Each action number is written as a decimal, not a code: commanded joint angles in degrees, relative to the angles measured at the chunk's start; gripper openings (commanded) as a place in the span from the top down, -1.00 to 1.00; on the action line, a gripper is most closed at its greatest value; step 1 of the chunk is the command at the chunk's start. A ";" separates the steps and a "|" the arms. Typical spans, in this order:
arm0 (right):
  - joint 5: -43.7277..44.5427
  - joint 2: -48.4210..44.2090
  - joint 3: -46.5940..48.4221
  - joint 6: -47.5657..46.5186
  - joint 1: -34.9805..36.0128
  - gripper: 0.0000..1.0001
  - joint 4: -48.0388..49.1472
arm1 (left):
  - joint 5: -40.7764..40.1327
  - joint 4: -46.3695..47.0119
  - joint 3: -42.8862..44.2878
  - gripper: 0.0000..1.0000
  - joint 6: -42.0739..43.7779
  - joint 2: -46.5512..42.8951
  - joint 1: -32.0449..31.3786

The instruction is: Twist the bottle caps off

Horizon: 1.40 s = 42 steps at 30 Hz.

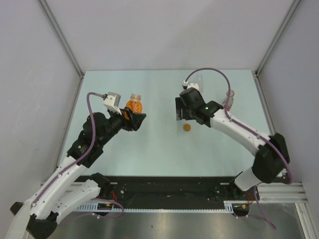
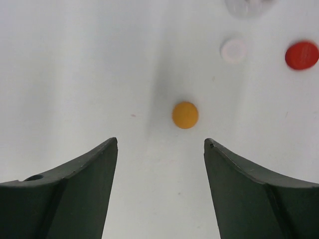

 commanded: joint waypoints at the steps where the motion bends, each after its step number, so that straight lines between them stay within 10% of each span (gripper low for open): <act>1: 7.76 -14.38 6.19 0.37 7.55 -0.48 -2.03 | 0.19 3.35 0.19 0.59 -0.10 1.64 0.23; 7: -7.85 -27.15 2.95 1.34 10.39 -0.49 8.15 | 12.12 13.51 -2.53 0.91 -0.98 4.53 0.23; 16: -32.22 -34.02 2.33 6.34 6.08 -0.52 15.55 | 48.76 31.12 -4.12 0.81 -1.51 8.84 -2.39; 42: -32.05 -31.91 2.06 3.98 13.46 -0.37 10.55 | 43.26 27.88 -0.95 0.84 5.79 10.43 -8.56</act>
